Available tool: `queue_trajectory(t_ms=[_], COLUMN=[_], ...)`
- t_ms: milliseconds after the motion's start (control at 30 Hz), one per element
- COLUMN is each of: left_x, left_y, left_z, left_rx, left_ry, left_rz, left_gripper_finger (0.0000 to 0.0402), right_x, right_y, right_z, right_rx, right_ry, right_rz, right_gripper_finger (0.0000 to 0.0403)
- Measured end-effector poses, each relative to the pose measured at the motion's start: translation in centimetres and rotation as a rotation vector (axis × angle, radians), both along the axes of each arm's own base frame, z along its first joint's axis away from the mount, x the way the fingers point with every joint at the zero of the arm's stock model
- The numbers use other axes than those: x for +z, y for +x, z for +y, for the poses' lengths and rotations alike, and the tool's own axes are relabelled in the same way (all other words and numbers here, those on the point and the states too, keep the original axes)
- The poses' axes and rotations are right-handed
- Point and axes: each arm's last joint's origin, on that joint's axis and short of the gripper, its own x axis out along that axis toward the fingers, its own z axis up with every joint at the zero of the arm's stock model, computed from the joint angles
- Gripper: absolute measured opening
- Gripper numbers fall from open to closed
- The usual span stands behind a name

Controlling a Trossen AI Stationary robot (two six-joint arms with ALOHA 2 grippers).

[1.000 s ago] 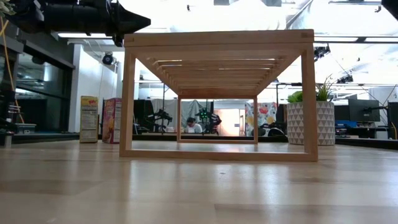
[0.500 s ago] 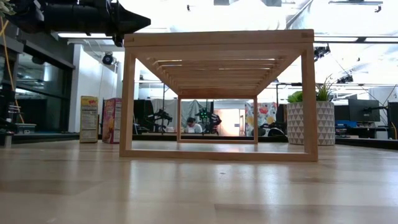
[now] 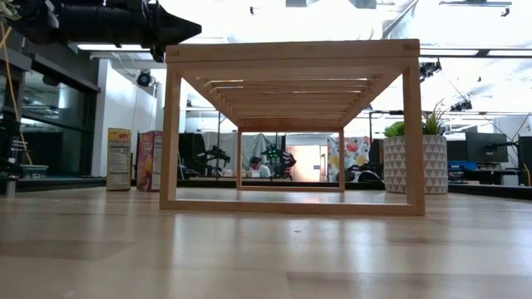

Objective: Stack cereal on shelf
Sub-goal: Put the bottom yellow cereal box on the shelf

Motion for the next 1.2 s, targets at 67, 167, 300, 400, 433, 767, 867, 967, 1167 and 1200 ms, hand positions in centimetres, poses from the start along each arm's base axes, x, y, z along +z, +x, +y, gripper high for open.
queue_trajectory(t_ms=[67, 167, 300, 400, 433, 767, 867, 967, 1167, 1200], left_x=[0.0, 0.1, 0.2, 0.2, 0.2, 0.2, 0.2, 0.2, 0.2, 0.2], left_y=[0.0, 0.0, 0.0, 0.0, 0.0, 0.0, 0.0, 0.0, 0.0, 0.0], left_z=[0.0, 0.0, 0.0, 0.0, 0.0, 0.0, 0.0, 0.0, 0.0, 0.0], left_rx=[0.0, -0.001, -0.003, -0.003, -0.003, -0.003, -0.003, -0.003, -0.003, -0.003], left_ry=[0.0, 0.0, -0.011, -0.015, -0.015, -0.016, -0.016, -0.017, -0.016, -0.016], left_rz=[-0.001, -0.008, -0.026, -0.027, -0.027, -0.026, -0.026, -0.025, -0.026, -0.026], left_gripper_finger=[0.0003, 0.0003, 0.0003, 0.0003, 0.0003, 0.0003, 0.0003, 0.0003, 0.0003, 0.0003], right_x=[0.0, 0.0, 0.0, 0.0, 0.0, 2.2, 4.0, 5.1, 6.9, 7.1], right_y=[0.0, 0.0, 0.0, 0.1, 0.2, 0.4, 0.1, -0.1, 0.5, 0.7], right_z=[0.0, 0.0, 0.0, 0.0, 0.0, 2.2, 2.7, 3.6, 6.6, 7.1], right_rx=[0.009, 0.027, 0.051, 0.05, 0.051, -0.045, -0.115, -0.17, -0.176, -0.178], right_ry=[0.003, -0.002, -0.007, -0.024, -0.024, 0.186, 0.2, 0.198, 0.114, 0.081], right_rz=[-0.005, -0.012, -0.022, -0.045, -0.053, -0.132, -0.18, -0.092, 0.104, 0.12], right_gripper_finger=[0.0296, 0.0296, 0.0296, 0.0296, 0.0296, 0.0296, 0.0296, 0.0296, 0.0296, 0.0296])
